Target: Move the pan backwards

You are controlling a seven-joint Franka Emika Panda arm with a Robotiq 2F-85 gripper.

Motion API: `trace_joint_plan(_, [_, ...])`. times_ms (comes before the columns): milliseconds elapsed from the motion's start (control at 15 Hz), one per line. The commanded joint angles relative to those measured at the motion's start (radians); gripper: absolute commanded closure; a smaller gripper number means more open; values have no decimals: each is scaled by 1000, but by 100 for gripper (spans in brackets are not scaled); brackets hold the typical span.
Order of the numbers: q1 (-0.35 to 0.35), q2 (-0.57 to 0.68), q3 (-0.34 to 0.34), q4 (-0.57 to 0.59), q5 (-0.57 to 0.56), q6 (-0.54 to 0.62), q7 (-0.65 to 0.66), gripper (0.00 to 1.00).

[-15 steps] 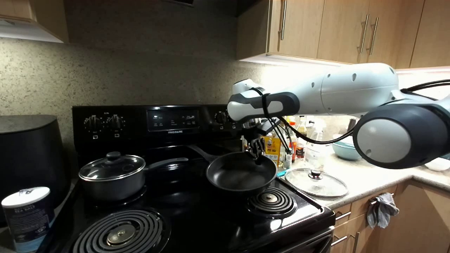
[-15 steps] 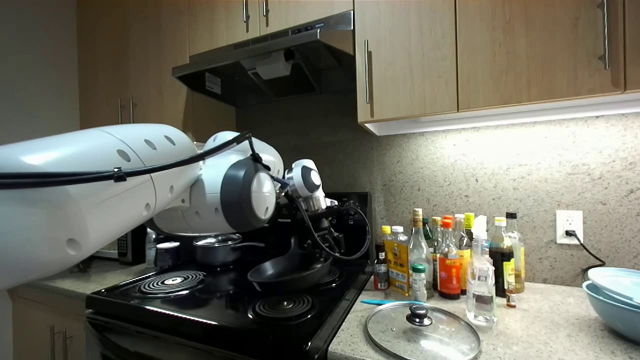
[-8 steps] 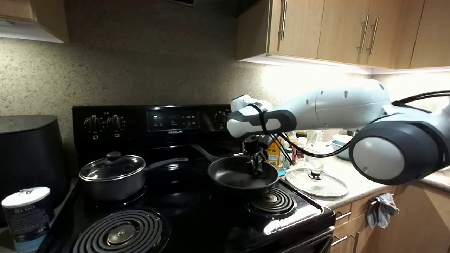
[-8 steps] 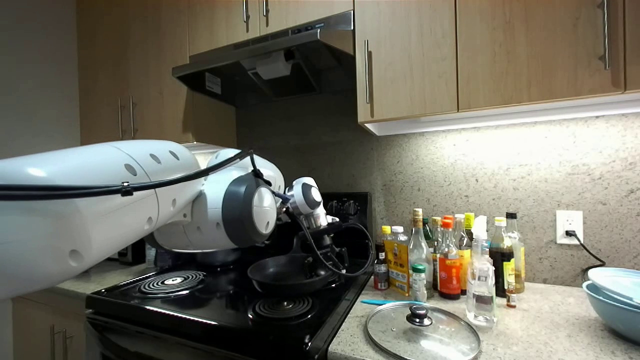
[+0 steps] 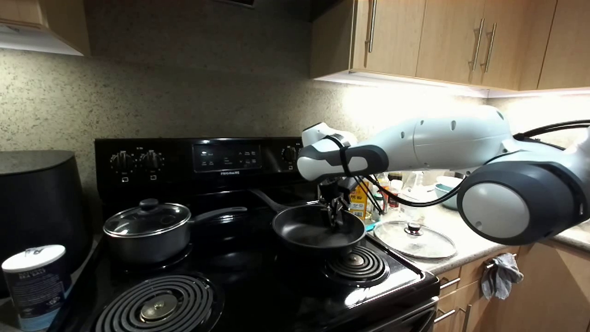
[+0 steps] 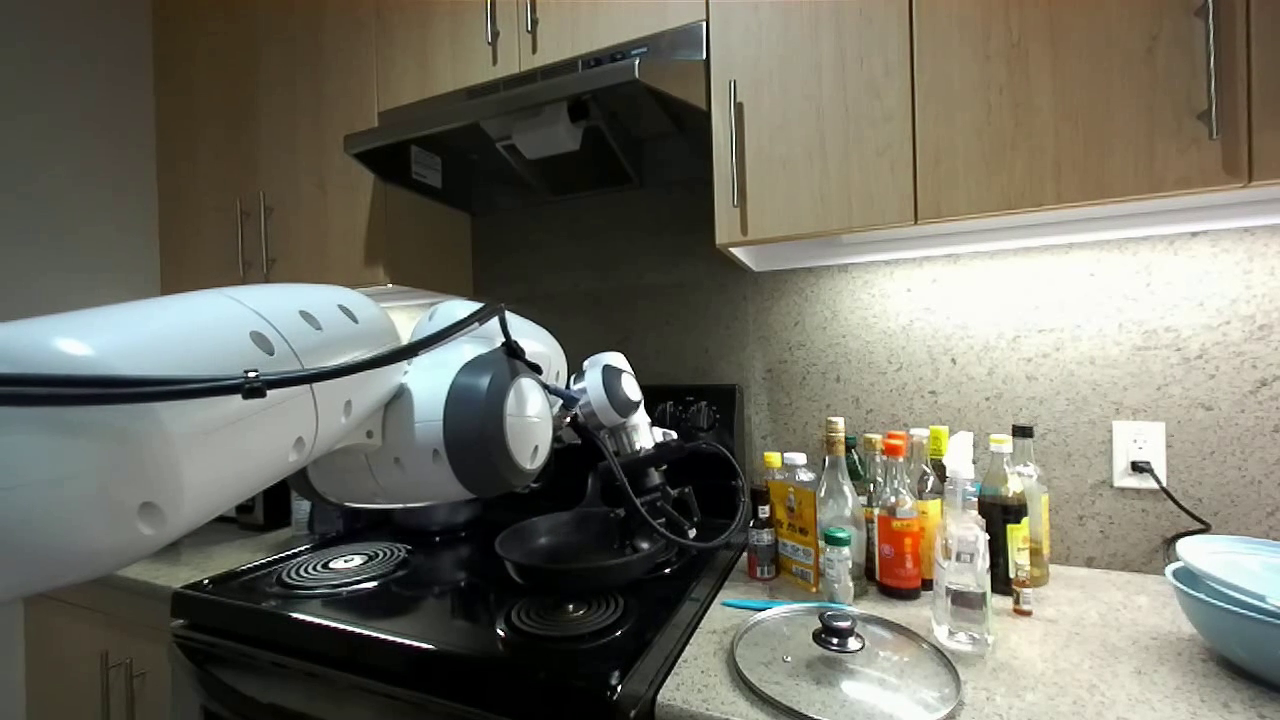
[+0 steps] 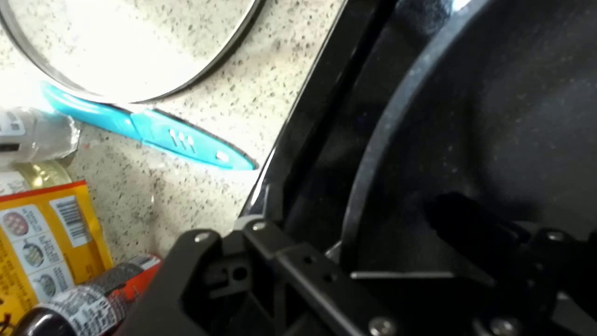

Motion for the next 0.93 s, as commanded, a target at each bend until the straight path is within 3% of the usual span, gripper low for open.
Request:
trace_joint_plan(0, [17, -30, -13, 47, -18, 81, 34, 46])
trace_joint_plan(67, [16, 22, -14, 175, -25, 59, 29, 54])
trace_joint_plan(200, [27, 7, -31, 210, -34, 86, 38, 68])
trace_joint_plan(267, [39, -46, -39, 139, -38, 131, 51, 73])
trace_joint_plan(333, [46, -49, -47, 151, -43, 137, 55, 29])
trace_joint_plan(467, [37, -36, -36, 166, -24, 124, 34, 32])
trace_joint_plan(533, [41, -41, -37, 166, -24, 125, 35, 51])
trace_joint_plan(667, [41, -39, -37, 162, -24, 125, 35, 38])
trace_joint_plan(733, [40, -38, -37, 158, -24, 125, 35, 7])
trace_joint_plan(867, [40, -43, -28, 154, -19, 106, 2, 7])
